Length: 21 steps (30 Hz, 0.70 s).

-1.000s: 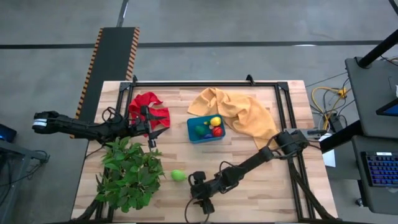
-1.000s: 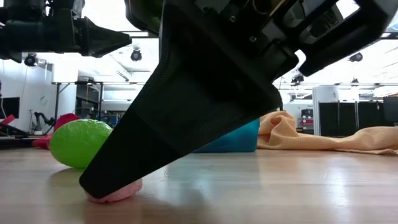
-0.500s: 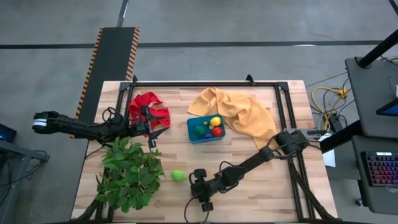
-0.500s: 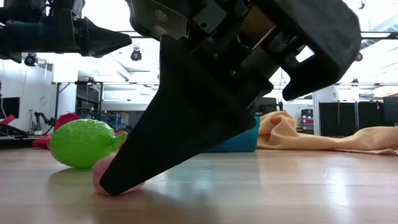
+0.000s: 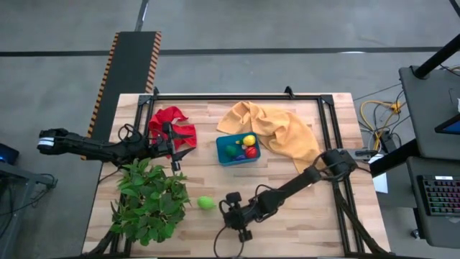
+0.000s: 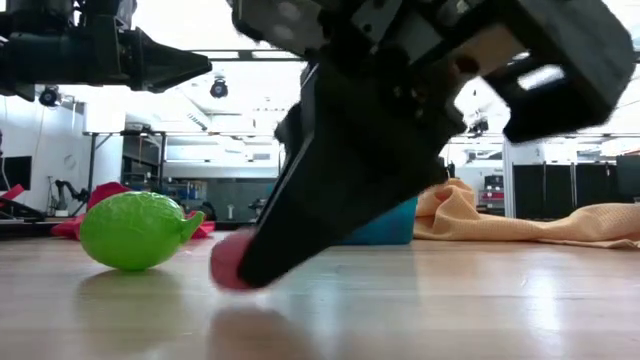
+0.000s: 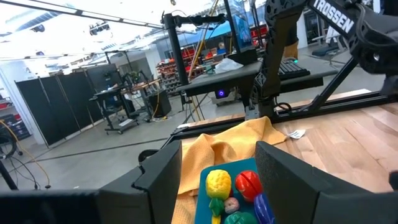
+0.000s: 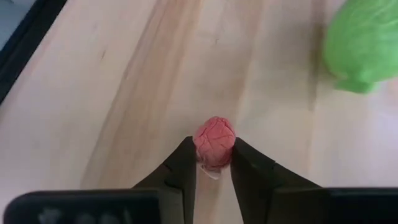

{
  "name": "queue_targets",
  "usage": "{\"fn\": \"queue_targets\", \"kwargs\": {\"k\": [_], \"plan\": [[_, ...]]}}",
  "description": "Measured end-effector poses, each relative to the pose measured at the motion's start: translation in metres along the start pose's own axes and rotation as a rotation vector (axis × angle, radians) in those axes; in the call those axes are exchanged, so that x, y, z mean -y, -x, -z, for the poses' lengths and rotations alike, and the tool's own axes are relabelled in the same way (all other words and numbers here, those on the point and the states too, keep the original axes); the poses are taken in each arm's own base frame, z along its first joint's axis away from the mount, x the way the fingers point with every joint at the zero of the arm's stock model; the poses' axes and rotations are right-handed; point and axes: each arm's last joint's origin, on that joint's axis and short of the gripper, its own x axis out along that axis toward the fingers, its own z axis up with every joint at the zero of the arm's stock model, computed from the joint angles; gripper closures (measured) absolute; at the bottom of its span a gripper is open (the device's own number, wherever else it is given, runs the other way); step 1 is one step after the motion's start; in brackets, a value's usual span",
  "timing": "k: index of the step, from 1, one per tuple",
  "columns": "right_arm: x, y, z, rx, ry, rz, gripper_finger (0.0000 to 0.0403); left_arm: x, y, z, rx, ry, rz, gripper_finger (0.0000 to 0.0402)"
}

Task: Pick and placing Produce into tupperware
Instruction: Put the pink peach into the blue bin

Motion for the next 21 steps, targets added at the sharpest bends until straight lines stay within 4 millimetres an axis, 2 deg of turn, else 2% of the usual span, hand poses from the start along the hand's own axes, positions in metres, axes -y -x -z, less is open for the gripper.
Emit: {"fn": "queue_targets", "kwargs": {"k": [5,11,15,21], "plan": [[0.007,0.032,-0.013,-0.006,0.063,0.075,0.0325,0.0,0.0,0.0,-0.003,-0.001,0.001,0.0212],[0.033,0.069,-0.026,-0.001,0.086,0.224,0.0331,0.0,0.0,0.0,-0.002,-0.001,0.0,0.0212],[0.06,0.09,-0.029,-0.005,0.113,0.287,0.033,0.0,0.0,0.001,-0.004,-0.001,0.001,0.0212],[0.122,0.113,-0.014,-0.044,0.065,0.377,0.0331,0.0,-0.001,0.001,-0.005,-0.002,0.002,0.0212]]}}
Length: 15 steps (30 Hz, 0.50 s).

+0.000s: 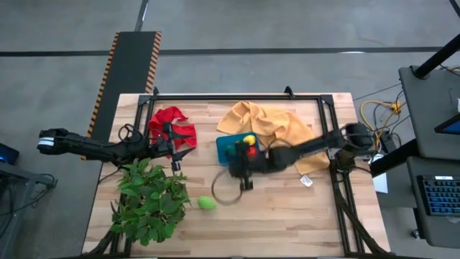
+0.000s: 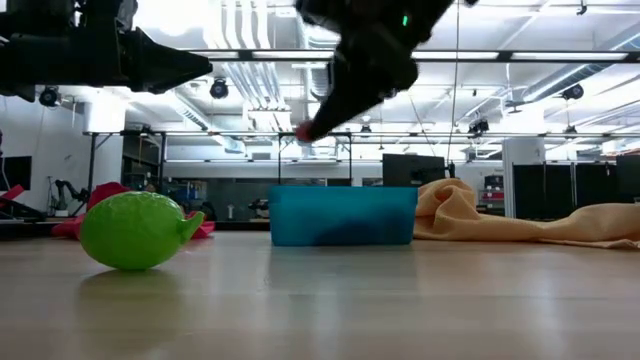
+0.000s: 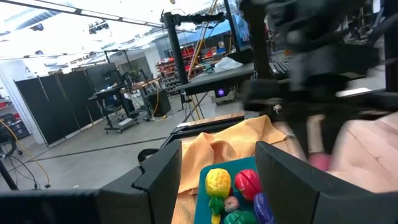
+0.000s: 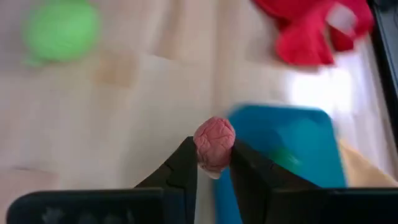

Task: Pick and placing Produce into tupperware
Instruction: Put the pink peach into the blue bin

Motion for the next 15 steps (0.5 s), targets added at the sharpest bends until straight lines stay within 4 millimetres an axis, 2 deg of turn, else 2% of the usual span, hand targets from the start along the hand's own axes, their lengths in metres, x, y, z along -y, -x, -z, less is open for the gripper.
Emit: {"fn": "queue_targets", "kwargs": {"k": [9,12,15], "plan": [[0.094,-0.027,0.052,-0.107,-0.181,-0.042,0.0331,0.0,0.0,0.0,-0.002,-0.001,0.0,0.0212],[0.115,-0.031,0.063,-0.118,-0.252,-0.058,0.0325,0.0,0.0,0.0,-0.004,-0.002,0.0,0.0212],[0.127,-0.032,0.068,-0.105,-0.317,-0.096,0.0307,0.0,-0.001,0.0,-0.003,-0.004,0.0,0.0212]]}}
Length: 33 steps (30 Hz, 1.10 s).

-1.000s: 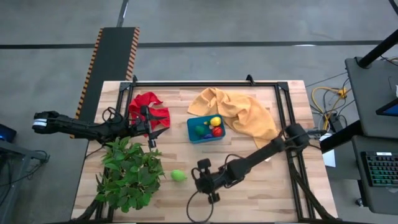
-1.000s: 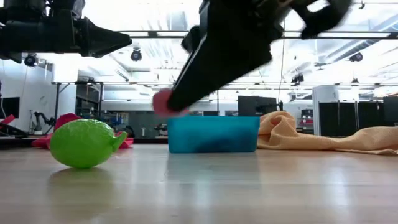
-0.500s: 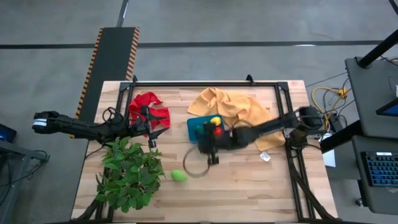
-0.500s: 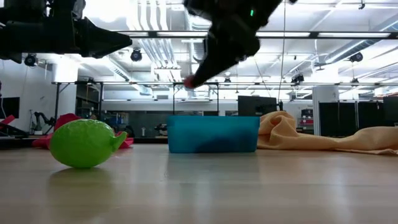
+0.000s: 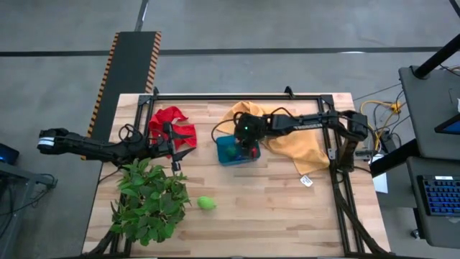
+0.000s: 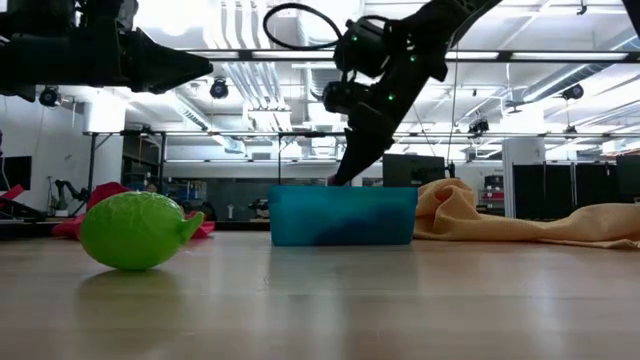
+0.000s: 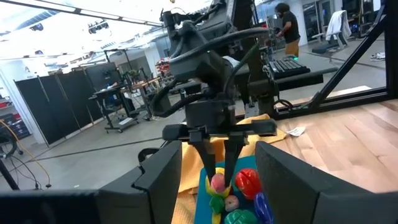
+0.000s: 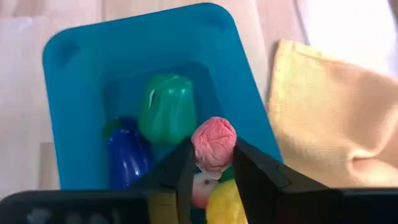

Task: Pick and placing Produce into tupperware
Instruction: Put the pink peach into the blue bin, then put the green guava into the blue bin

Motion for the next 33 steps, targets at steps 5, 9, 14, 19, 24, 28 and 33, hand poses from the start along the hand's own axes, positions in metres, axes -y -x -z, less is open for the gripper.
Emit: {"fn": "queue_targets", "kwargs": {"k": [5,9,14,19,24,28,33], "plan": [[0.003,0.0,-0.001,0.016,-0.003,-0.002,0.0261,0.0,0.0,0.0,0.0,-0.002,0.0,0.0212],[0.003,0.0,-0.003,0.033,0.011,0.0,0.0212,0.0,0.0,-0.001,0.004,-0.003,-0.001,0.0212],[0.005,0.01,-0.016,0.076,-0.062,-0.001,0.0169,0.0,0.0,-0.001,0.004,-0.026,-0.001,0.0212],[-0.004,0.046,-0.037,0.199,-0.01,-0.012,0.0168,-0.001,-0.001,-0.002,0.007,-0.027,-0.002,0.0212],[-0.019,0.103,-0.047,0.362,0.038,-0.024,0.0181,-0.001,-0.002,-0.005,0.018,-0.026,0.003,0.0212],[-0.036,0.157,-0.046,0.505,0.082,-0.032,0.0183,-0.001,-0.002,-0.005,0.016,-0.036,0.006,0.0212],[-0.063,0.202,-0.031,0.676,0.167,-0.079,0.0183,-0.001,-0.002,-0.005,0.015,-0.051,-0.002,0.0212]]}}
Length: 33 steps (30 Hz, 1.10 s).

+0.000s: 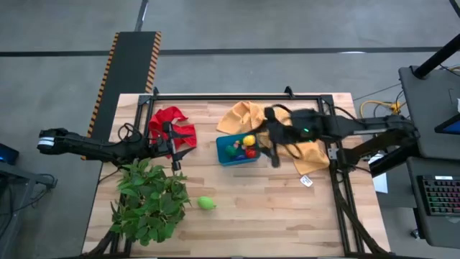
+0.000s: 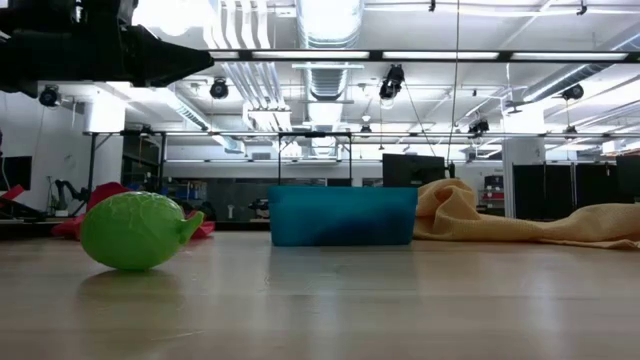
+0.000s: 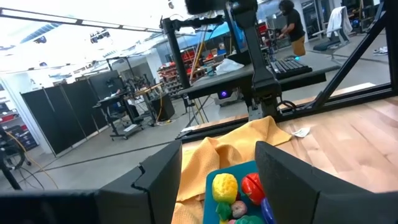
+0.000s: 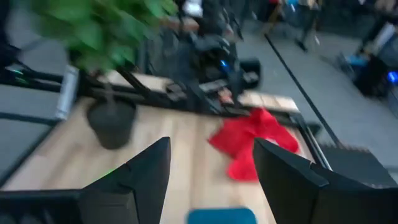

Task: Pick and placing Produce into tupperware
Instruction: Put the green guava into the blue bin

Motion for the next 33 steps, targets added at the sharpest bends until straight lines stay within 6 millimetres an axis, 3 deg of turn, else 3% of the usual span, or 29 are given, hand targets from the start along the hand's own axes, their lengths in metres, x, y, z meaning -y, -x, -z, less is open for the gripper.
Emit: {"fn": "queue_targets", "kwargs": {"k": [5,11,17,27,33], "plan": [[-0.029,0.014,0.008,0.125,0.019,-0.051,0.0183,-0.001,0.0,-0.002,0.008,0.003,-0.004,0.0212],[-0.05,0.0,0.043,0.143,0.008,-0.041,0.0183,-0.001,0.001,-0.003,0.015,0.005,-0.008,0.0212],[-0.054,-0.006,0.057,0.124,-0.037,-0.051,0.0183,-0.002,0.001,-0.004,0.022,0.011,-0.011,0.0212],[-0.054,-0.008,0.057,0.16,-0.033,-0.047,0.0184,-0.002,0.001,-0.005,0.036,0.015,-0.007,0.0212],[-0.054,-0.007,0.054,0.169,-0.033,-0.046,0.0184,0.001,-0.003,-0.008,0.055,0.038,0.101,0.0212]]}}
